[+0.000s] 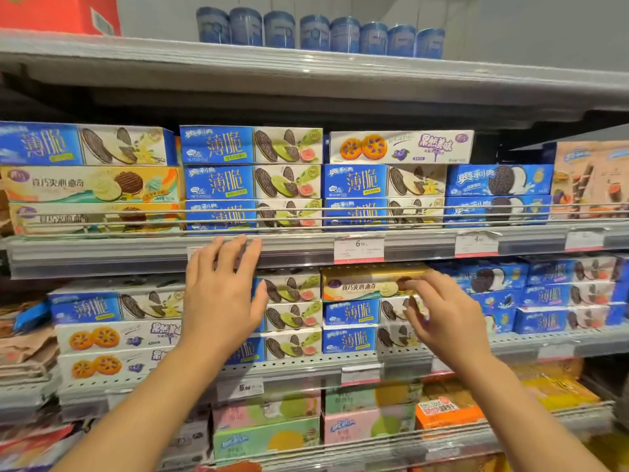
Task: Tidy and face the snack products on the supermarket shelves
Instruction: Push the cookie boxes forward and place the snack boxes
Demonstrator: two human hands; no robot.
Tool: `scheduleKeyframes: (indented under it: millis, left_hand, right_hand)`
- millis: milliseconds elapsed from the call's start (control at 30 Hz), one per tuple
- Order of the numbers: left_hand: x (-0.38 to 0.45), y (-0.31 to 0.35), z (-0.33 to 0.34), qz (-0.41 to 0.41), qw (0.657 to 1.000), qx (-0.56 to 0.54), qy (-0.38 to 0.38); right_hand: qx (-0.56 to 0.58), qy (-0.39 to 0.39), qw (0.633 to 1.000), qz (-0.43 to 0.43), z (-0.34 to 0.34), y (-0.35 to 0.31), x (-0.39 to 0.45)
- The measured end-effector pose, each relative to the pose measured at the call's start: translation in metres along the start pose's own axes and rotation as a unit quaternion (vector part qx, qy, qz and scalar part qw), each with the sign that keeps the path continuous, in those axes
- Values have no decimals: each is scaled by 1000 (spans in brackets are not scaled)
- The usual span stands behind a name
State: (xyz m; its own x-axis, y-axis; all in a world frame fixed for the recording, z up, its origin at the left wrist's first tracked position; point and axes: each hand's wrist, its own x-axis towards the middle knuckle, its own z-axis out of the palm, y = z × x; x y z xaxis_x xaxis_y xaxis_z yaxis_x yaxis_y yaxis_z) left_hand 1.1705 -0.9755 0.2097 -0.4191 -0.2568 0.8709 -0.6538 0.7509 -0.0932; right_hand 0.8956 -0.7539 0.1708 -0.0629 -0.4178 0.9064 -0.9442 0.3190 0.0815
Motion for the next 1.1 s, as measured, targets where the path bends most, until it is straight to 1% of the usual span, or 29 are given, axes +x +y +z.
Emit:
scheduleKeyframes:
  millis: [100, 233, 333, 433, 533, 633, 733, 800, 900, 933, 1000, 1100]
  left_hand:
    - [3, -3, 2, 13, 999, -9, 28]
    - [3, -1, 5, 7, 999, -13, 47]
    - [3, 1, 4, -2, 999, -7, 43]
    - [3, 2, 6, -9, 999, -2, 49]
    - [3, 4, 8, -13, 998, -1, 55]
    - [3, 7, 9, -28, 998, -1, 57]
    - [3, 12, 6, -42, 998, -7, 42]
    - [2, 12, 1, -45, 998, -23, 23]
    - [-9, 9, -7, -31, 996, -83, -18]
    - [-16, 6, -9, -26, 994, -102, -21]
    - [-29, -2, -13, -22, 992, -122, -2]
    - [-30, -31, -26, -6, 994, -108, 31]
  right_hand:
    - [-24, -77, 997, 4, 20, -18, 3]
    - [-73, -162, 984, 19, 37, -22, 22]
    - [-98, -207, 973, 24, 45, -17, 31]
    - [-97, -235, 967, 24, 49, -9, 34]
    - [-89, -226, 970, 8, 48, -4, 35]
    - [-71, -189, 979, -29, 41, 1, 33]
    - [-30, -150, 987, -57, 31, 7, 25]
    - [-11, -135, 989, -54, 24, 9, 20]
    - [16, -122, 992, -36, 12, 8, 7]
    - [30, -112, 993, -33, 9, 7, 2]
    - [62, -85, 994, -31, 5, 3, -6]
    - [98, -58, 993, -40, -3, -15, -3]
